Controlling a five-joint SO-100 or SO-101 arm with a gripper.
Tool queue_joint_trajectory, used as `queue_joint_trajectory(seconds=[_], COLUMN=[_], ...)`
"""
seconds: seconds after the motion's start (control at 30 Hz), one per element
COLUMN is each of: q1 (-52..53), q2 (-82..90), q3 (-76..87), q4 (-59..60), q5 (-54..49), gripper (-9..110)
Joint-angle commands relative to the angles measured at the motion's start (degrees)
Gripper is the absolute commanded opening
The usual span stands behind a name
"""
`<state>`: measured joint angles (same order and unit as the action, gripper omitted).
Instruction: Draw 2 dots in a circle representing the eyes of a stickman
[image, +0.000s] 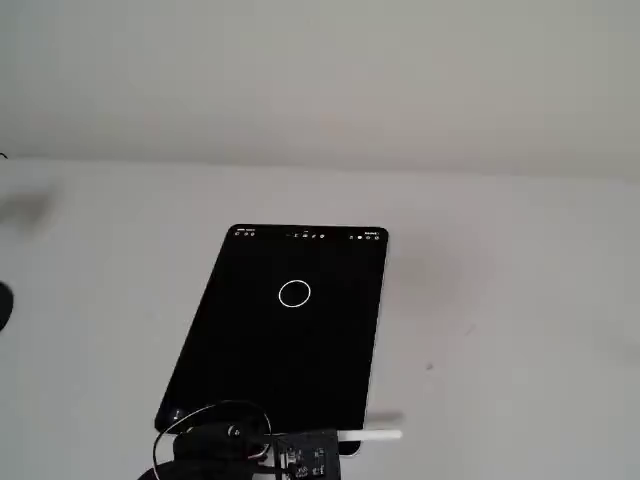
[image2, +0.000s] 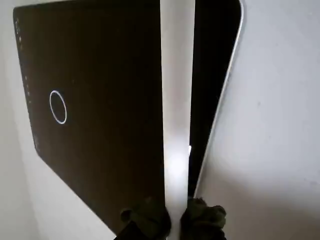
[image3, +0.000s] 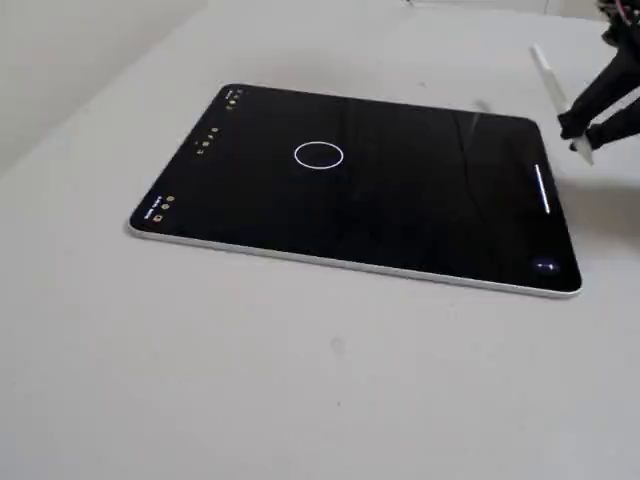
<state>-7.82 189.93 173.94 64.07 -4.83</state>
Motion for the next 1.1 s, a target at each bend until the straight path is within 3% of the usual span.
queue_joint_trajectory(seconds=[0.0,0.27,0.5,0.83,0.97,1.07], q1=[0.8,-0.1,-2.7,-8.1,-9.7,-9.0], q2=[0.5,0.5,0.5,-4.6,-32.4,-55.8], q3=[-3.6,-3.0,-2.1,5.5,2.5,-6.2], q4=[-1.3,-4.0,-15.5,-57.7,-86.7,-102.1], q5=[-0.6,-3.3,-21.0,-47.3,-54.2,-57.0], gripper=[0,0,0,0,0,0])
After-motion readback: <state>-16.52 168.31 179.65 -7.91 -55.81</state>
